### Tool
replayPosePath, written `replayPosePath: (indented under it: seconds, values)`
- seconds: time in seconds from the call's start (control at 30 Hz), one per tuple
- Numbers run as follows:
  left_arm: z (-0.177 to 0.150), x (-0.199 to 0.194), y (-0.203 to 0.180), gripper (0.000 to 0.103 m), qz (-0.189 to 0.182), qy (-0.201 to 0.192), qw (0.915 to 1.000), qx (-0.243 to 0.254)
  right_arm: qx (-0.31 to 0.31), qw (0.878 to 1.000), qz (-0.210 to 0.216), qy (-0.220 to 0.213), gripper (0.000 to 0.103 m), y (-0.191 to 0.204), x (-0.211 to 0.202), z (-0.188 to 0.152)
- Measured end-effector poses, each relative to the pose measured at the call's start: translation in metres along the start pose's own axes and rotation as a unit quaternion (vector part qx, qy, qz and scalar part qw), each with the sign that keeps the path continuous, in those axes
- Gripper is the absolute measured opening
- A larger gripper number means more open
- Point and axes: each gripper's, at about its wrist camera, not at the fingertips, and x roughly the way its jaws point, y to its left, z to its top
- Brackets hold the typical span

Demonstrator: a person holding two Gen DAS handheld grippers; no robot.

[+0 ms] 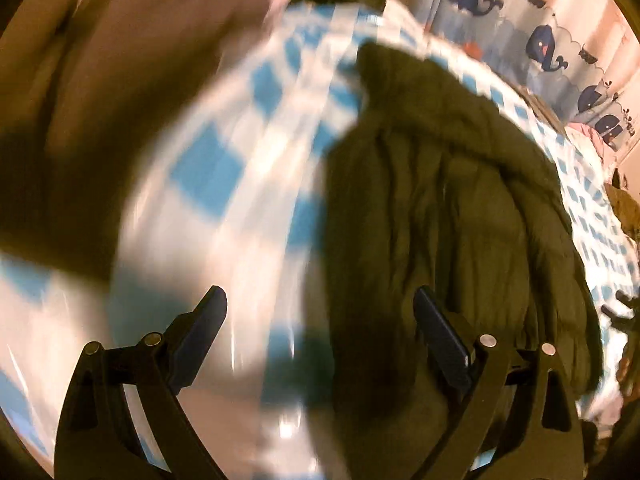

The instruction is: Fold large clothes

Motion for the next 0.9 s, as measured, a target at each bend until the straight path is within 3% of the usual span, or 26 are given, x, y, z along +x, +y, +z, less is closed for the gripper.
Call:
replayPosePath:
  seconds: [0.1,0.13,0.23,0.3,0.33,0.43,0.5,0.6,0.7,0.8,0.83,0.9]
  values:
    - [-0.024,-0.001,0.007,0.09,-0.066,0.034,0.9968,-0.03,0.017,1.0,0.016,0.015,0.086,-0.008,-0.005,-0.029]
    - [-0.028,-0.002,0.004,0.09,-0.066,0.035,0.9968,-0.028,0.017,0.999,0.019,0.021,0.086,-0.008,-0.005,-0.035]
    - [-0.027,-0.011,-0.012,0.09,-0.037,0.024,0.999,-0.012,0.016,0.999,0.024,0.038,0.086,-0.002,0.001,-0.051]
    - [-0.023,-0.006,-0.029,0.09,0.013,0.027,0.9993,0.022,0.012,0.998,0.025,0.054,0.086,0.0,0.005,-0.064]
    - [-0.022,0.005,-0.043,0.09,0.061,0.043,0.9953,0.062,0.01,0.998,0.026,0.06,0.086,0.003,0.007,-0.068]
    - [-0.03,0.037,-0.058,0.09,0.121,0.108,0.9757,0.148,0.01,0.997,0.037,0.071,0.086,0.007,0.011,-0.08]
    - [-0.042,0.042,-0.052,0.091,0.13,0.136,0.9645,0.186,0.005,0.996,0.049,0.075,0.086,0.011,0.007,-0.085]
    - [-0.045,0.021,-0.027,0.091,0.143,0.142,0.9619,0.185,0.002,0.996,0.048,0.08,0.088,0.007,-0.001,-0.091]
    - [-0.038,-0.001,0.001,0.09,0.101,0.136,0.9762,0.135,0.013,0.995,0.049,0.084,0.088,-0.005,-0.002,-0.092]
    - [-0.035,-0.011,0.009,0.09,-0.01,0.135,0.9873,0.083,0.019,0.995,0.06,0.083,0.088,-0.007,0.002,-0.09]
    - [-0.034,-0.008,0.008,0.09,-0.024,0.138,0.9873,0.075,0.019,0.994,0.066,0.083,0.088,-0.006,0.004,-0.09]
    - [-0.037,0.002,0.002,0.09,-0.006,0.146,0.9854,0.088,0.015,0.994,0.07,0.088,0.089,-0.002,0.009,-0.09]
